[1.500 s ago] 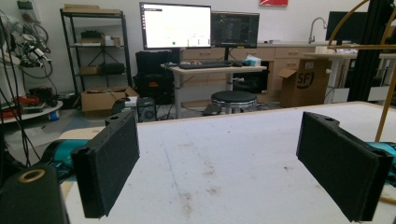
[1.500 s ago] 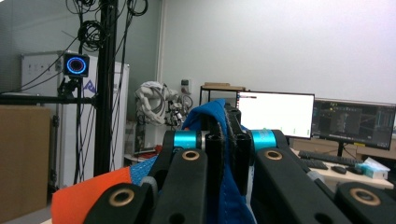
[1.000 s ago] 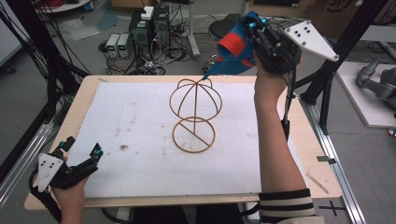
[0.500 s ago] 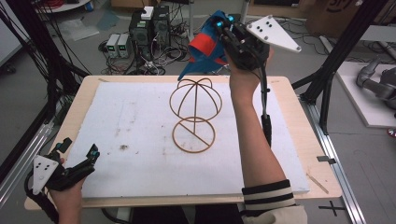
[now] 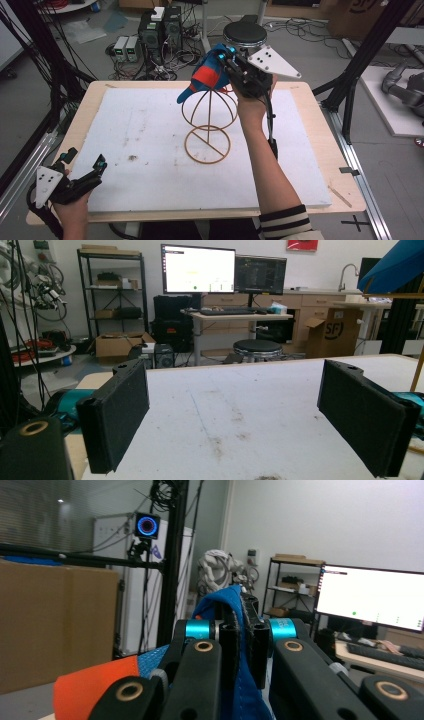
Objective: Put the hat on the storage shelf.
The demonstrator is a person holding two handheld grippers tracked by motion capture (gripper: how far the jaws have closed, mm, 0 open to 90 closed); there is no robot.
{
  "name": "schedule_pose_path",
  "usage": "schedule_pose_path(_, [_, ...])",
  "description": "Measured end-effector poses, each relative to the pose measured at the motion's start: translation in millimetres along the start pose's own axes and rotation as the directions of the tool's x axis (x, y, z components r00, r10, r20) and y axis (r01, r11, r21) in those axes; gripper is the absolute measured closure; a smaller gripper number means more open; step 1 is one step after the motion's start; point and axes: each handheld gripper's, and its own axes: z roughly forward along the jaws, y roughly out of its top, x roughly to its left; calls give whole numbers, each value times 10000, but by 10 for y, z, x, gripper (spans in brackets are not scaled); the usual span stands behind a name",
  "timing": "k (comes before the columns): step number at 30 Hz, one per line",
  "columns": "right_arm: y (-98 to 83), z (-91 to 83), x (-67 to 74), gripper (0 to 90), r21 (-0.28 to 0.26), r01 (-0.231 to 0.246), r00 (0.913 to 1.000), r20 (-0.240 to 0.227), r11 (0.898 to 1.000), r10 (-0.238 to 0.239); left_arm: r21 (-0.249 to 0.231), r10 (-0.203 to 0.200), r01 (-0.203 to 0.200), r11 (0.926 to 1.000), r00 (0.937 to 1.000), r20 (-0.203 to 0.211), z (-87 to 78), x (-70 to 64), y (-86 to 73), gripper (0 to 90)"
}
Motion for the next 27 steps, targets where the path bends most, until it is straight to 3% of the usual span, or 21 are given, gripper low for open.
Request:
schedule_pose_path(6, [-54,-61,30,881,432,317,9993,-211,9986,-308,48,76,-77,10000,9999,73,14,-25,-5,134])
schedule_pose_path(8, [-132,-57,42,881,851,434,9987,-295,9954,-410,54,81,-81,10000,9999,70,13,-31,-4,134])
schedule_pose_path(19, [-398,-32,140,869,1602,767,9962,-522,9841,-692,65,55,-55,10000,10000,50,13,-16,-9,134])
schedule_pose_path(27, [-457,-33,174,779,1660,898,9949,-610,9820,-807,84,62,-63,9999,10000,44,12,-18,-7,134])
